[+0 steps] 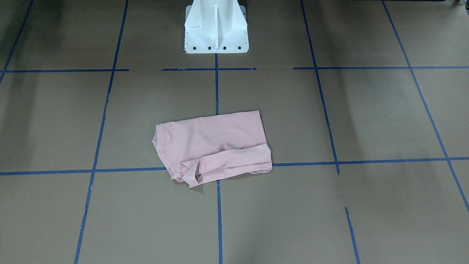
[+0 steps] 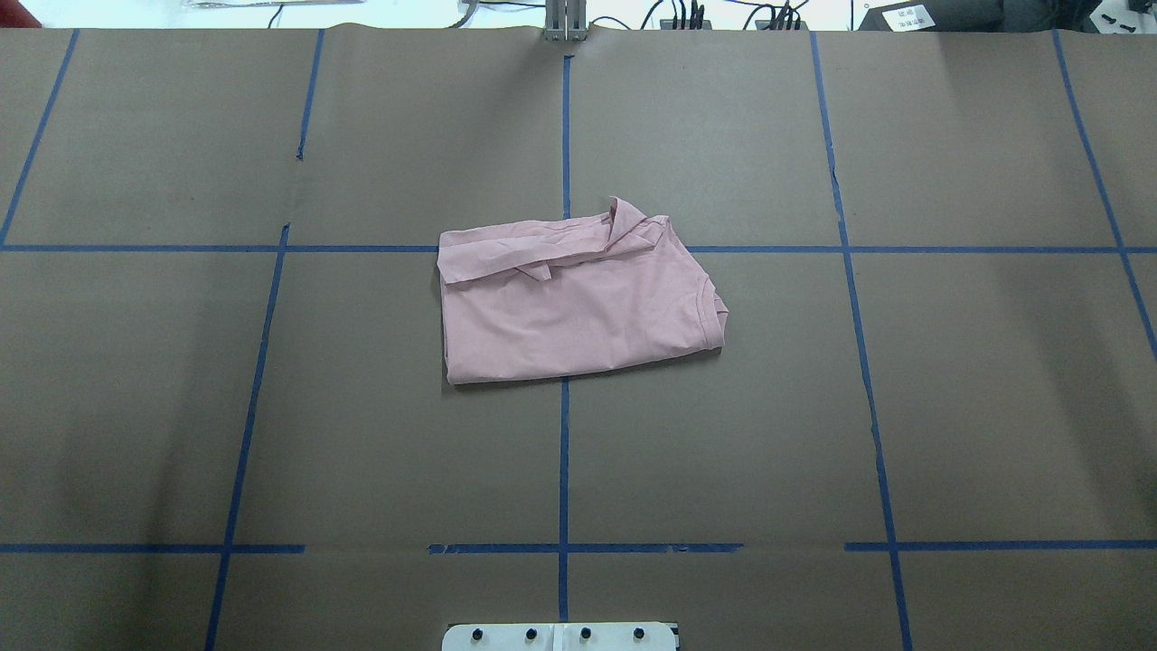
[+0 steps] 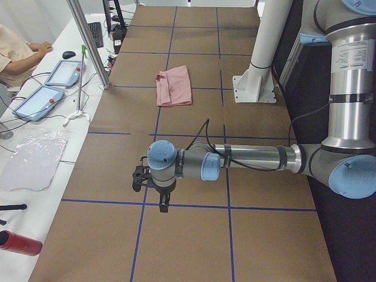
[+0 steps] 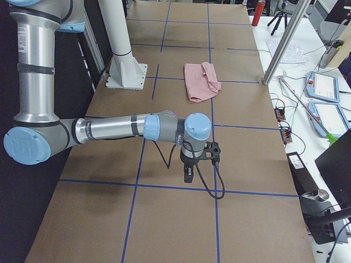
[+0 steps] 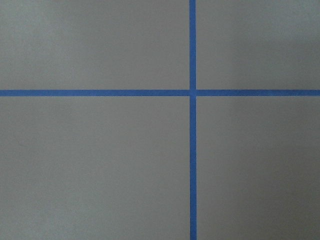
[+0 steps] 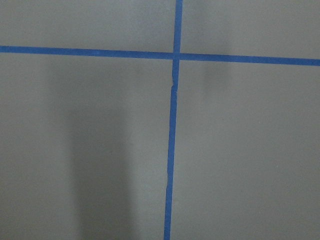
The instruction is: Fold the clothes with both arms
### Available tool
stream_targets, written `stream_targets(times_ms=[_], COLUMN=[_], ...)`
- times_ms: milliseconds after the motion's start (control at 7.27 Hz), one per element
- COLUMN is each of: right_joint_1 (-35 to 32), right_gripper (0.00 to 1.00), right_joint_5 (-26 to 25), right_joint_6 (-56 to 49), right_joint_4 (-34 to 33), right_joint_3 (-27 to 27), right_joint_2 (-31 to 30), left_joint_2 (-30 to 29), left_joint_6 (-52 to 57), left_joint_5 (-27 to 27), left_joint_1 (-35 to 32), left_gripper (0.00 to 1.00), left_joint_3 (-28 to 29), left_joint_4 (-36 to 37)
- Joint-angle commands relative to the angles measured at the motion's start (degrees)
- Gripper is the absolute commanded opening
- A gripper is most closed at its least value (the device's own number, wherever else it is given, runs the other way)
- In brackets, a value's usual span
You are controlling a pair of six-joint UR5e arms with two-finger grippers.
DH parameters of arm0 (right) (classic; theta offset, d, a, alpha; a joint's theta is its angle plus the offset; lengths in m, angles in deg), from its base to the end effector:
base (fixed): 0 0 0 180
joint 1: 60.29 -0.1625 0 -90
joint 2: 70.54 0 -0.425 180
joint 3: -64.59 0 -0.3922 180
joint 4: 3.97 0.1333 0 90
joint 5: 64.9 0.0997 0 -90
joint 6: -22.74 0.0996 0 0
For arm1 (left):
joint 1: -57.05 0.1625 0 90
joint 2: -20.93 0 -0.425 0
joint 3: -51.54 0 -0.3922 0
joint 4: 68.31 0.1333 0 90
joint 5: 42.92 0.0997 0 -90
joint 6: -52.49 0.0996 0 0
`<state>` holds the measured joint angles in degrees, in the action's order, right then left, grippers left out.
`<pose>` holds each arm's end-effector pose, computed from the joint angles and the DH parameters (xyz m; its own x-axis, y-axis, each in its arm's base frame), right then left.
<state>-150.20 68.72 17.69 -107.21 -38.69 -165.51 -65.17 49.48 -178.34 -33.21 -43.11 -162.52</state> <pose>0.0639 -0.4445 0.6096 0.7211 -0.0298 0.6922 0.0653 0.9976 -0.0251 -0.0645 -0.4683 0.6424 0.7010 0.0060 -0.7132 0.0414 0.9979 0.0491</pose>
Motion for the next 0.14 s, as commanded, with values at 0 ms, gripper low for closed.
stream_targets(times_ms=[0], right_joint_1=[0.00], right_gripper=[1.00], right_joint_5=[0.41], right_joint_6=[0.12], right_joint_4=[0.06], right_joint_3=[-0.17], right_joint_2=[-0.84], left_joint_2=[-0.73], left_joint_6=[0.02], left_joint_5=[-0.01], left_joint_1=[0.00], left_gripper=[1.00], left_joint_3=[-0.27], left_joint_4=[-0.01])
